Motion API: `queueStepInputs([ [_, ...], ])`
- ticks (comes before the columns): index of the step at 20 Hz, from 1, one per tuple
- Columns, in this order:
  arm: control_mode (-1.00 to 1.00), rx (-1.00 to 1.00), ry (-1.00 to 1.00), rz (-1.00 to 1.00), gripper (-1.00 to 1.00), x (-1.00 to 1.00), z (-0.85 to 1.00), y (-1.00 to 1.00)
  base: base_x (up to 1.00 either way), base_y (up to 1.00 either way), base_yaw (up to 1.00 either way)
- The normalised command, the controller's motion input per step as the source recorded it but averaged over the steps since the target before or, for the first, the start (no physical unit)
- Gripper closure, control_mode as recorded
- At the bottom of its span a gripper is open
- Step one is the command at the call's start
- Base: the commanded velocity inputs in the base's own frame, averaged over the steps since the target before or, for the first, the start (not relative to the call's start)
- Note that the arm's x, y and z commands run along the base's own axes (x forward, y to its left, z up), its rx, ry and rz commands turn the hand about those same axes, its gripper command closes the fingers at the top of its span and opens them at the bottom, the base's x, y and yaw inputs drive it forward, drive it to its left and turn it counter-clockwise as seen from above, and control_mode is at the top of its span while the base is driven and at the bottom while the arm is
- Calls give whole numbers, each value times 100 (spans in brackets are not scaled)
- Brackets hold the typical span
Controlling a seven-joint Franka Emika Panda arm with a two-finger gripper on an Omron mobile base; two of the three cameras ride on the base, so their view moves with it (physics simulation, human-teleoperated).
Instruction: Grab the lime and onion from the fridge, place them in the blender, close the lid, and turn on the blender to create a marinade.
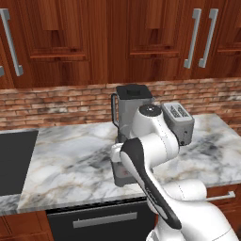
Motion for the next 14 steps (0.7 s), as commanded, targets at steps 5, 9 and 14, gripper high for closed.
queueStepInputs([
  [5, -100, 0, 0, 0, 100, 7, -17, 0, 0, 0, 0],
  [9, -100, 0, 0, 0, 100, 4, -17, 0, 0, 0, 0],
  [14, -100, 0, 0, 0, 100, 9, -16, 0, 0, 0, 0],
])
